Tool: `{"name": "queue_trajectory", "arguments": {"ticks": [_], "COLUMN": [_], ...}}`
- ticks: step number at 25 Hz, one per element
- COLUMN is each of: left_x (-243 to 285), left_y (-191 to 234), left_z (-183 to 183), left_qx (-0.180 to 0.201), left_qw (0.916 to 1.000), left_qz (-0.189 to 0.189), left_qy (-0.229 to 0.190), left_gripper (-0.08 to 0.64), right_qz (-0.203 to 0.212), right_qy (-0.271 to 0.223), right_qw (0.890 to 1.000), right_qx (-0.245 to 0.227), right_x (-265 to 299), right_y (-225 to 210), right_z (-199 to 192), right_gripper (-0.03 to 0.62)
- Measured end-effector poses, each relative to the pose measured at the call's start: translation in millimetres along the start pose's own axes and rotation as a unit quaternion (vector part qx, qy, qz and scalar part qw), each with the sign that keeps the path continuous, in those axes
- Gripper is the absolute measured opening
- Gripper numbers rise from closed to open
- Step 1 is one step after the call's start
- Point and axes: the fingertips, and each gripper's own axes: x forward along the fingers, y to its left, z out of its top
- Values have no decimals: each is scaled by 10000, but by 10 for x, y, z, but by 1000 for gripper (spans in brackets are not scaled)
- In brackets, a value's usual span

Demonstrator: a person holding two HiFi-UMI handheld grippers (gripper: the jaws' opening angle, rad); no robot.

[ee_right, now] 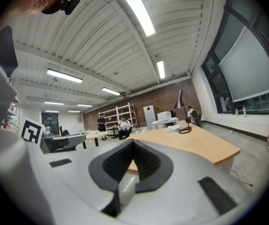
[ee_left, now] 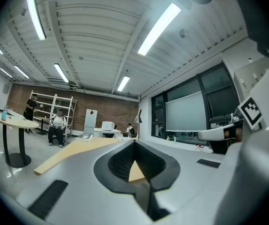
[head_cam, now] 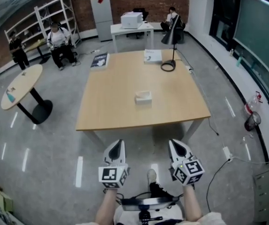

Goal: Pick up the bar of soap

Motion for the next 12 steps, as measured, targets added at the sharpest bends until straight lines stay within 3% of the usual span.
{"name": "queue_trajectory", "arguments": {"ticks": [8, 12], "left_x": [1605, 2091], "left_y": [308, 389], "left_z": [231, 251], "left_qx": [89, 400], "left_qw": [9997, 9991], "left_qz": [205, 128], "left_qy": [-62, 54], "left_gripper": [5, 5], "right_qz": [379, 578], "right_qy": [237, 217], "right_qw": [9990, 9980], "right_qx": [-32, -111], "right_x": [1383, 1952], "right_y": [-857, -1023], "right_z": [283, 449], "right_gripper": [8, 8]}}
